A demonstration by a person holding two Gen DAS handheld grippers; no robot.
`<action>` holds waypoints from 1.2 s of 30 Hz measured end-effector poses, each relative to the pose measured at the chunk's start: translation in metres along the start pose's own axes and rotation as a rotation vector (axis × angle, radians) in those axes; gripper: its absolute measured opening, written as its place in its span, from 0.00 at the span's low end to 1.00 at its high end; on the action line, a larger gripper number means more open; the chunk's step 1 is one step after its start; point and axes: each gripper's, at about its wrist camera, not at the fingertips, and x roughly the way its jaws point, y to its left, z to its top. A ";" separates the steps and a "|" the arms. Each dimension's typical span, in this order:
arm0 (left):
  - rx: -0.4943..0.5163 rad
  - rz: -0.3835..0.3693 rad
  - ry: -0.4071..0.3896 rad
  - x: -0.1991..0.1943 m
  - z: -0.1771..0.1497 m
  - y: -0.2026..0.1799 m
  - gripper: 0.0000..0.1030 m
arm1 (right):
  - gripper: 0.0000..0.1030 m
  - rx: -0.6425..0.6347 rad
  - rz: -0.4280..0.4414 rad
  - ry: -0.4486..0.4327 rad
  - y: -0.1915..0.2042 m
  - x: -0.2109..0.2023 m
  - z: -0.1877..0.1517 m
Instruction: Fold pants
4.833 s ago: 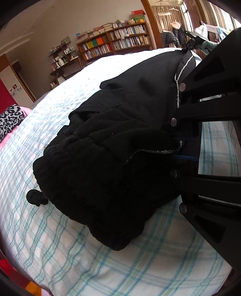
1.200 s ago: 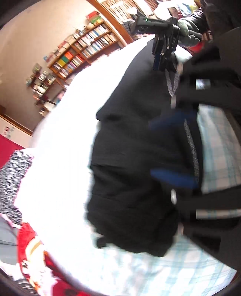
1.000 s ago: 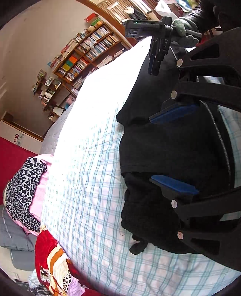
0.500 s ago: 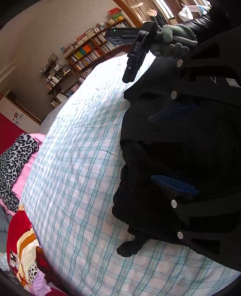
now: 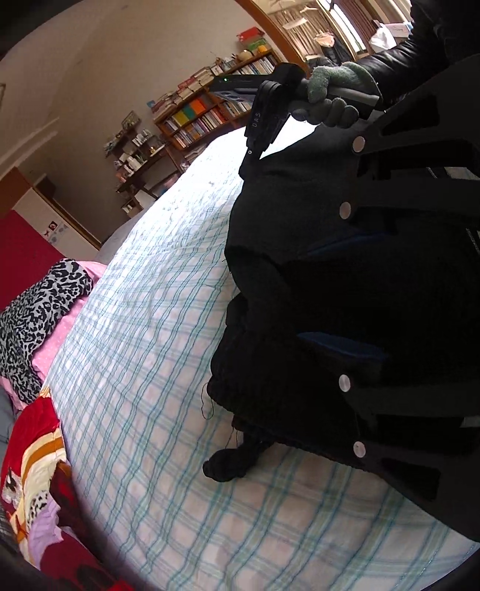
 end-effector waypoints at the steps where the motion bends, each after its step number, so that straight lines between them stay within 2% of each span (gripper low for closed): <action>1: -0.007 0.003 -0.002 -0.001 0.000 0.002 0.31 | 0.05 -0.004 -0.015 0.006 0.000 0.005 0.001; 3: 0.000 0.029 0.002 0.000 0.000 0.003 0.26 | 0.05 0.016 -0.035 0.032 -0.005 0.020 0.002; 6: 0.017 0.053 0.008 0.001 -0.001 0.001 0.25 | 0.04 0.018 -0.085 0.045 -0.013 0.035 -0.003; 11: 0.013 0.058 0.013 0.000 0.000 -0.001 0.25 | 0.05 -0.020 -0.080 0.054 -0.011 0.036 -0.009; 13: 0.022 0.074 0.016 0.002 0.000 -0.004 0.25 | 0.18 -0.023 -0.065 0.038 -0.009 0.027 -0.007; 15: 0.043 0.102 0.022 0.003 0.001 -0.009 0.25 | 0.41 -0.034 -0.066 -0.018 -0.005 0.009 -0.006; 17: 0.057 0.129 0.030 0.004 0.002 -0.014 0.25 | 0.45 -0.059 -0.088 -0.073 -0.002 -0.011 -0.009; 20: 0.078 0.171 0.033 0.004 0.005 -0.026 0.29 | 0.45 -0.073 -0.084 -0.084 -0.003 -0.032 -0.020; 22: 0.114 0.206 0.020 0.003 0.005 -0.040 0.43 | 0.45 -0.073 -0.089 -0.081 -0.009 -0.045 -0.033; 25: 0.207 0.272 -0.005 0.003 0.000 -0.069 0.55 | 0.45 -0.061 -0.110 -0.082 -0.024 -0.064 -0.055; 27: 0.287 0.299 -0.015 0.007 -0.005 -0.090 0.55 | 0.45 -0.041 -0.125 -0.086 -0.039 -0.078 -0.069; 30: 0.378 0.296 -0.013 0.013 -0.013 -0.117 0.58 | 0.45 0.009 -0.166 -0.098 -0.069 -0.101 -0.089; 36: 0.447 0.221 0.032 0.037 -0.028 -0.160 0.59 | 0.45 0.114 -0.294 -0.139 -0.141 -0.158 -0.118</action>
